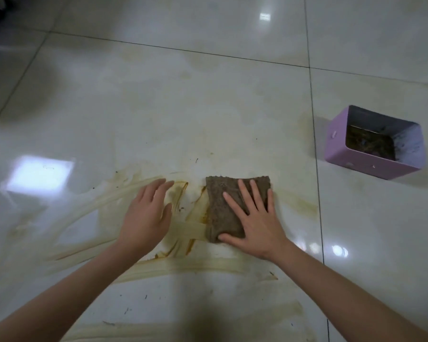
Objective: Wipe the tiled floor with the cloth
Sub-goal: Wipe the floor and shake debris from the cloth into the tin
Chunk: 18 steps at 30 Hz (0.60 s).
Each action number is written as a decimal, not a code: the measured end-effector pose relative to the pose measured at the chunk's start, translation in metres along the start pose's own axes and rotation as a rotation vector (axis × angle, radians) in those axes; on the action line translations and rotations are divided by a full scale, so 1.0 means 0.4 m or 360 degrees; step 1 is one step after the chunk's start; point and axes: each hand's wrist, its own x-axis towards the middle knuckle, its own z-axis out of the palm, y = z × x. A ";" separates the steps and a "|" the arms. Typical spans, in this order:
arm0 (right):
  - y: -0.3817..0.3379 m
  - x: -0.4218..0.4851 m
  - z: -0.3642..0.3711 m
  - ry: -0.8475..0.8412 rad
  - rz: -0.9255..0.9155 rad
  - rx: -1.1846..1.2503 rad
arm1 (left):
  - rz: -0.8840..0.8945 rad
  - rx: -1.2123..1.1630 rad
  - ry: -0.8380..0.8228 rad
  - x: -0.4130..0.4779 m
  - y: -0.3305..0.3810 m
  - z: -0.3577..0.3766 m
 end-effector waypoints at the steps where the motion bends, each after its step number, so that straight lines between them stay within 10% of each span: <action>1: -0.004 0.010 0.005 0.0027 0.0026 0.0001 | -0.0038 0.0095 -0.0063 -0.008 -0.022 -0.002; 12: 0.266 0.112 -0.055 0.0382 0.0773 0.0258 | -0.0455 0.0615 -0.0527 0.043 -0.179 -0.022; 18: 0.099 0.385 -0.095 0.0636 0.0892 0.0265 | -0.0565 0.0587 -0.0674 0.128 -0.175 -0.028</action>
